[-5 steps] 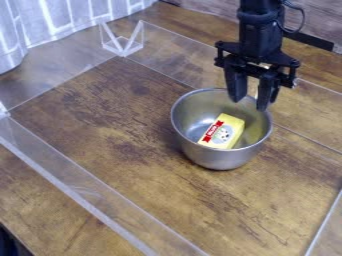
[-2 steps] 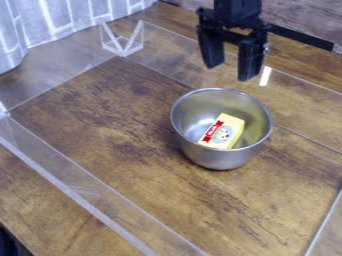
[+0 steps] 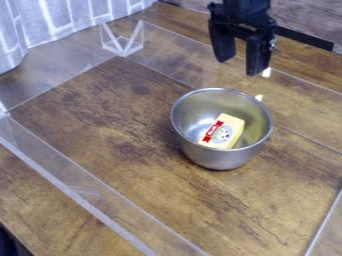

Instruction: Put the yellow object in the silver pot

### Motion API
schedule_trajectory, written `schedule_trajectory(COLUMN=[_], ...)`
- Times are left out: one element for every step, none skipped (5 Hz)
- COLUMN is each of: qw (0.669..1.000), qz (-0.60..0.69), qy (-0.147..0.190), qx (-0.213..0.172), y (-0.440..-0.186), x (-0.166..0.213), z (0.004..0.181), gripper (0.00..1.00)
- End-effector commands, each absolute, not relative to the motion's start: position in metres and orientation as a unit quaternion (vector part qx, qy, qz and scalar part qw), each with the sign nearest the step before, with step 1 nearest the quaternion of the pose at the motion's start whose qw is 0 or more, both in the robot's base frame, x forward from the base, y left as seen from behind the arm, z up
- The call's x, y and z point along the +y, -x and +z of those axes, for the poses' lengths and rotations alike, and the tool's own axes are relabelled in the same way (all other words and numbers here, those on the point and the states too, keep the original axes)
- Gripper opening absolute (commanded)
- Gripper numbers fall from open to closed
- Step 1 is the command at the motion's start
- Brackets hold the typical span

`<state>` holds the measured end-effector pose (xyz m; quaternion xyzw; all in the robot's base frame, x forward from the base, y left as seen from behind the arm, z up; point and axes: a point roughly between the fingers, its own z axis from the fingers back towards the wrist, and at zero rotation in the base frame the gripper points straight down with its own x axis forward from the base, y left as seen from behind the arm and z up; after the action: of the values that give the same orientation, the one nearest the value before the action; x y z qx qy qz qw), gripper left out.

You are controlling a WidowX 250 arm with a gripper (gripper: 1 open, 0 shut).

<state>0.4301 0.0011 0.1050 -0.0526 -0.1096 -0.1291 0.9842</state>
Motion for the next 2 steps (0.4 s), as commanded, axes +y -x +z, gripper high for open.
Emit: schedule_trajectory(qw=[0.978,0.977], qz=[-0.141,-0.145], qy=[0.049,0.047], qx=[-0.148,-0.151], y=[-0.4354,-0.4419], x=[-0.0034,0.005], z=[0.1183,0.12], gripper=[1.0,1.0])
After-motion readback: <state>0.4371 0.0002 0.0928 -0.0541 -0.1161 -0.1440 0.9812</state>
